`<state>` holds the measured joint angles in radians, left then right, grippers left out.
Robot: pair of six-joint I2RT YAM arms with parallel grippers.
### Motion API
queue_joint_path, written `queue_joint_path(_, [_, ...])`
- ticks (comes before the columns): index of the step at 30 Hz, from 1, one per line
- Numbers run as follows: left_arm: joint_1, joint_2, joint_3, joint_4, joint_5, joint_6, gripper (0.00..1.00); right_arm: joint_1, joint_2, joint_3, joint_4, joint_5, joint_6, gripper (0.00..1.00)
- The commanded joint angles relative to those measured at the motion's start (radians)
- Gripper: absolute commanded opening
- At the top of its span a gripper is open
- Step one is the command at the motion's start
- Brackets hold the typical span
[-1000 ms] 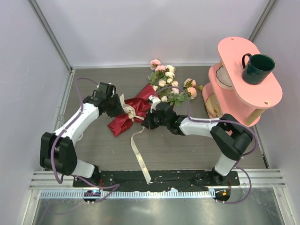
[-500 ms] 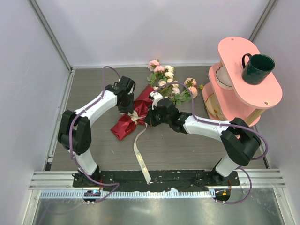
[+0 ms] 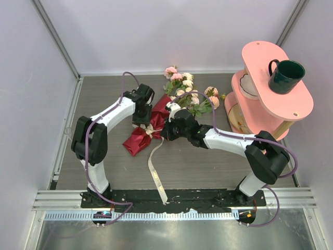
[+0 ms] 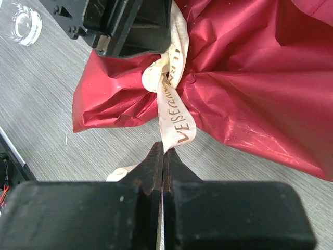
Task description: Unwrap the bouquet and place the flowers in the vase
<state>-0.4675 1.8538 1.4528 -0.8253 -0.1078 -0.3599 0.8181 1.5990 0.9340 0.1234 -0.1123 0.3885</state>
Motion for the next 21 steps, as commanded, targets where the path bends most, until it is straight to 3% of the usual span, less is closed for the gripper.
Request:
queue_joint_path(1, [-0.003,0.019,0.037,-0.011,0.005,0.027,0.43,0.004,-0.039,0.02,0.018,0.016,-0.017,0.01])
queue_joint_path(4, [-0.003,0.034,0.049,-0.012,-0.001,0.036,0.43,0.004,-0.042,0.019,0.018,0.016,-0.019,0.01])
queue_joint_path(6, [-0.003,0.053,0.066,-0.026,-0.006,0.039,0.35,0.003,-0.042,0.016,0.019,0.017,-0.019,0.01])
queue_joint_path(9, [-0.003,0.062,0.075,-0.028,-0.006,0.041,0.35,0.004,-0.042,0.009,0.022,0.019,-0.02,0.01])
queue_joint_path(13, [-0.003,0.042,0.044,-0.002,-0.01,0.029,0.5,0.004,-0.043,0.002,0.03,0.022,-0.02,0.01])
queue_joint_path(15, [-0.005,0.045,0.037,0.002,-0.009,0.029,0.51,0.004,-0.043,-0.001,0.035,0.022,-0.017,0.01])
queue_joint_path(18, [-0.003,0.065,0.04,-0.002,-0.018,0.03,0.43,0.004,-0.043,-0.003,0.039,0.022,-0.014,0.01])
queue_joint_path(21, [-0.003,0.079,0.046,0.0,-0.03,0.027,0.27,0.004,-0.047,-0.006,0.042,0.023,-0.013,0.01])
